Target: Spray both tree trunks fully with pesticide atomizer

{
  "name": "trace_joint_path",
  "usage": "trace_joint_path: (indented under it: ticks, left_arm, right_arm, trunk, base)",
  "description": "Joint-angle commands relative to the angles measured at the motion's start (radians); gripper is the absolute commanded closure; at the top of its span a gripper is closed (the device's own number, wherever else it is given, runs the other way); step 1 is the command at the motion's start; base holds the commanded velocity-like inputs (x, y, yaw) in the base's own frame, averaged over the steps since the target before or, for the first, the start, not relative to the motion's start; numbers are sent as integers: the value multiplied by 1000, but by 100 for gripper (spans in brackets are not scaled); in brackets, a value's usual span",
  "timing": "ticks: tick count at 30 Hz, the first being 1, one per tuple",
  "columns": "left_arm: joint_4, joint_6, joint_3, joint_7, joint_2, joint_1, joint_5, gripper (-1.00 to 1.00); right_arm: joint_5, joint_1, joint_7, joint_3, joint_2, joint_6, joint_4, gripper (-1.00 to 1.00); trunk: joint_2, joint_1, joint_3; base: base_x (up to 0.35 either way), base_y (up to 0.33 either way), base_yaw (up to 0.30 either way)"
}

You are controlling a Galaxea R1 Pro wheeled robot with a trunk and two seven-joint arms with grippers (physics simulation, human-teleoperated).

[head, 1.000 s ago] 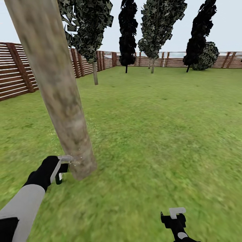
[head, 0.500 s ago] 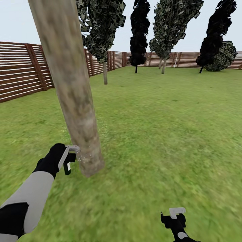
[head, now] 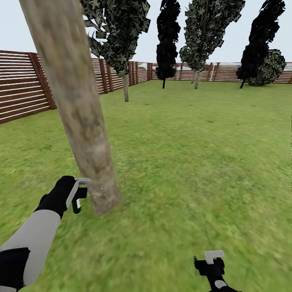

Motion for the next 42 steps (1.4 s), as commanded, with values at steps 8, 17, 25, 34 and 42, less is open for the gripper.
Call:
trace_joint_path:
  ticks: [8, 17, 25, 34, 42]
  left_arm:
    - [-2, 5, 2, 0, -5, -5, -4, 100]
    - [-2, 5, 3, 0, -7, -5, -4, 100]
    - [-5, 8, 2, 1, -7, -10, -4, 100]
    - [-41, 14, 3, 0, -8, 1, -2, 100]
    - [-41, 9, 2, 5, -71, -1, -13, 100]
  right_arm:
    - [-8, 0, -2, 9, 1, -2, 0, -100]
    - [-8, 0, -2, 9, 2, -2, 0, -100]
    - [-8, 0, -2, 9, 3, -2, 0, -100]
    - [-7, 0, -3, 9, 2, -2, 0, -100]
    - [-7, 0, -2, 9, 2, -2, 0, -100]
  trunk:
    - [0, 0, -1]
    - [0, 0, -1]
    - [0, 0, -1]
    - [0, 0, -1]
    - [0, 0, -1]
  base:
    - [-28, -276, 243]
    - [0, -276, 11]
    - [112, -266, 155]
    - [6, -259, 134]
    - [-13, -24, 0]
